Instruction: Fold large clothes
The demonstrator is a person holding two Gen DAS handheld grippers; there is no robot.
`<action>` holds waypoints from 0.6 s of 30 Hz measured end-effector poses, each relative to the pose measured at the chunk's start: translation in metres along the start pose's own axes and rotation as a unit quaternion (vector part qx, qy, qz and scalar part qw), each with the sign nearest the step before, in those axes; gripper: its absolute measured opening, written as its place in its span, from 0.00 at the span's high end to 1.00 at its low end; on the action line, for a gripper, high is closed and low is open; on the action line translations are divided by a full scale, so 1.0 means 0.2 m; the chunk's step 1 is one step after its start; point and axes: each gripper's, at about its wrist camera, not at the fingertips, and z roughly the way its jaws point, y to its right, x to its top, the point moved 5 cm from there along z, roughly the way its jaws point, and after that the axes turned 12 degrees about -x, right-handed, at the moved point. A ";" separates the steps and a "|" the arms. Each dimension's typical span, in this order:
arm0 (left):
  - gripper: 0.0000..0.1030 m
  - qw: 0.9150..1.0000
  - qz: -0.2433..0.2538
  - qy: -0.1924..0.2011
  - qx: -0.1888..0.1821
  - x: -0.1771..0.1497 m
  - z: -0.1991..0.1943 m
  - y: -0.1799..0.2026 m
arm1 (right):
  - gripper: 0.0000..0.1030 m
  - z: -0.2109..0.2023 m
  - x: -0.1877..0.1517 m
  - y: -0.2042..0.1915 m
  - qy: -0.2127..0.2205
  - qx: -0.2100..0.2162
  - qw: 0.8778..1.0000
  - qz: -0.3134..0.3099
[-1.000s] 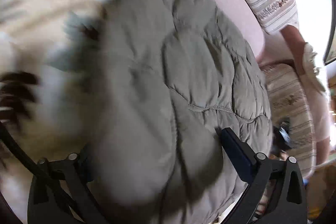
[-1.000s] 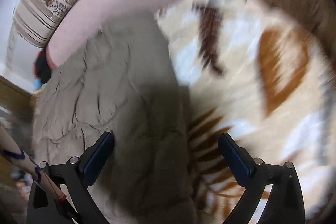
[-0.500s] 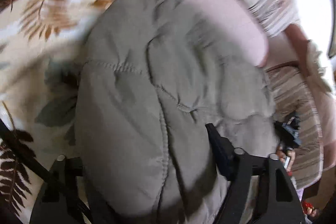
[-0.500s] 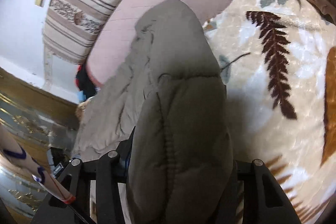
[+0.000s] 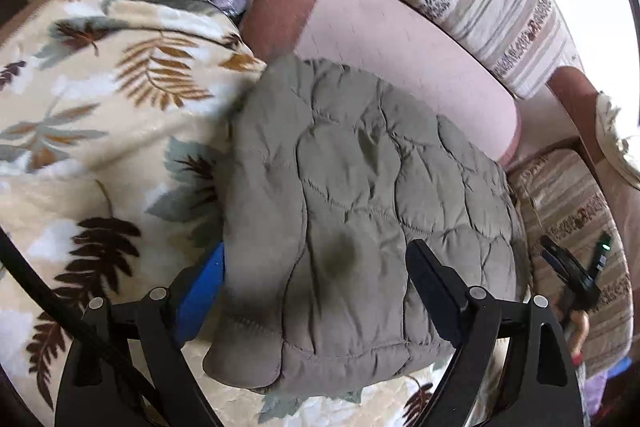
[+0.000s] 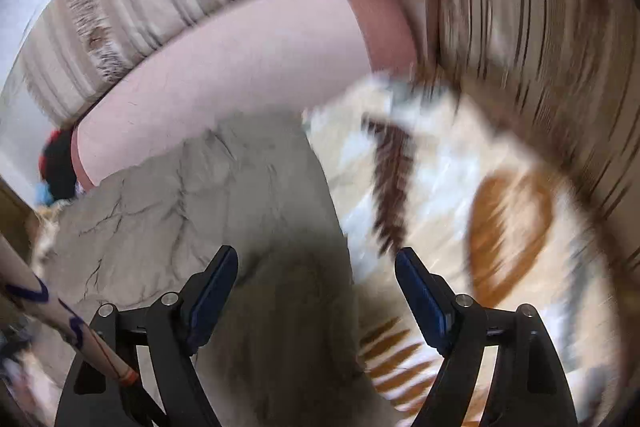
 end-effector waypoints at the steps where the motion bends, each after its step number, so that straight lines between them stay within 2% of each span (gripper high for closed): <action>1: 0.14 1.000 0.003 0.005 0.013 0.00 0.01 0.01 | 0.17 -0.02 -0.01 -0.03 0.002 0.009 1.000 -0.007; 4: 0.14 0.998 0.016 0.007 0.058 0.01 0.08 0.00 | 0.18 -0.02 -0.08 -0.21 -0.008 0.047 0.998 -0.037; 7: 0.11 0.993 0.027 -0.019 0.117 -0.03 0.24 -0.07 | 0.19 0.11 -0.17 -0.36 -0.036 0.050 0.996 -0.063; 8: 0.10 0.993 0.020 -0.021 0.114 -0.03 0.28 -0.10 | 0.19 0.19 -0.21 -0.38 -0.050 0.040 0.996 -0.066; 10: 0.06 0.994 -0.005 -0.013 0.104 -0.03 0.29 -0.14 | 0.18 0.25 -0.24 -0.41 -0.045 0.029 0.997 -0.062; 13: 0.06 0.995 -0.027 -0.010 0.099 -0.03 0.25 -0.15 | 0.17 0.25 -0.22 -0.41 -0.048 0.022 0.997 -0.056; 15: 0.06 0.993 -0.013 0.000 0.118 -0.04 0.19 -0.12 | 0.17 0.21 -0.21 -0.41 -0.048 0.020 0.997 -0.062; 18: 0.06 0.990 0.024 0.044 0.129 -0.08 0.04 -0.04 | 0.17 0.04 -0.22 -0.38 -0.012 0.013 0.998 -0.061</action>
